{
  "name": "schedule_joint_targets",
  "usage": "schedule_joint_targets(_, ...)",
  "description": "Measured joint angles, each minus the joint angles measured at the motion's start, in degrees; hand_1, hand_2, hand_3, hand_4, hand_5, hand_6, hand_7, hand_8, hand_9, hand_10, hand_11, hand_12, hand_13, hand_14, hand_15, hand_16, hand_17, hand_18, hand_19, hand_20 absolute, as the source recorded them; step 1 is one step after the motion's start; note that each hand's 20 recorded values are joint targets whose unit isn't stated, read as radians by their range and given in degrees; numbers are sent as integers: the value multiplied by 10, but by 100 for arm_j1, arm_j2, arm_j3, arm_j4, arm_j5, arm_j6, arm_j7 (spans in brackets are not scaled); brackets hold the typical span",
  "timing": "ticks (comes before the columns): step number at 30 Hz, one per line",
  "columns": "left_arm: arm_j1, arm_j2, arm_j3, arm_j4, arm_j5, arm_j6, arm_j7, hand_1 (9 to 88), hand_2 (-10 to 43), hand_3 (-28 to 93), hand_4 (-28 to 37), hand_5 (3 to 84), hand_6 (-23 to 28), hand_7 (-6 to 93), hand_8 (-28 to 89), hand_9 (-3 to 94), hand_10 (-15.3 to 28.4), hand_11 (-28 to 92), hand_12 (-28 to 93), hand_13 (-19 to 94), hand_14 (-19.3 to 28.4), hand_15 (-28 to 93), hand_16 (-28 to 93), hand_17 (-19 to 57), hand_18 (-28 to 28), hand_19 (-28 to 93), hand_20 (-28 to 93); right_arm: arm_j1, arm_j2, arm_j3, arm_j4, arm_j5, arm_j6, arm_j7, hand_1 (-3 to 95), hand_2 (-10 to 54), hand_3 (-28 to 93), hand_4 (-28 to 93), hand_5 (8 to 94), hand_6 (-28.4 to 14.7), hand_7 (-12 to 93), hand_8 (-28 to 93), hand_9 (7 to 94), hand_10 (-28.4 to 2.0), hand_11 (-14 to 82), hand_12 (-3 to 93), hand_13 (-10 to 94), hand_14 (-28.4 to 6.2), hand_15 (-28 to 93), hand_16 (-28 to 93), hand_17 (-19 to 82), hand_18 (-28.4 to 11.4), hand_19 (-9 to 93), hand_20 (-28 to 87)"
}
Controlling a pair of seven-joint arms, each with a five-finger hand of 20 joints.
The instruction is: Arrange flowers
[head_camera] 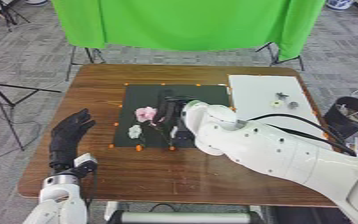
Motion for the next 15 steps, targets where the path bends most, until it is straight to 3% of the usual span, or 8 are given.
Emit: schedule_joint_targets(15,8,-4,-12,-1,4,-26,-48,295,-11,753,-195,519,11,197,-85,441,125,213,141,386,171,309,9,72,149,214,214,-6,174,117,-102,128,-258,9,426,-95,672,-165,685,-14,181,35,639,-146,106,156,916,-22,576,296,642,-121,932,499)
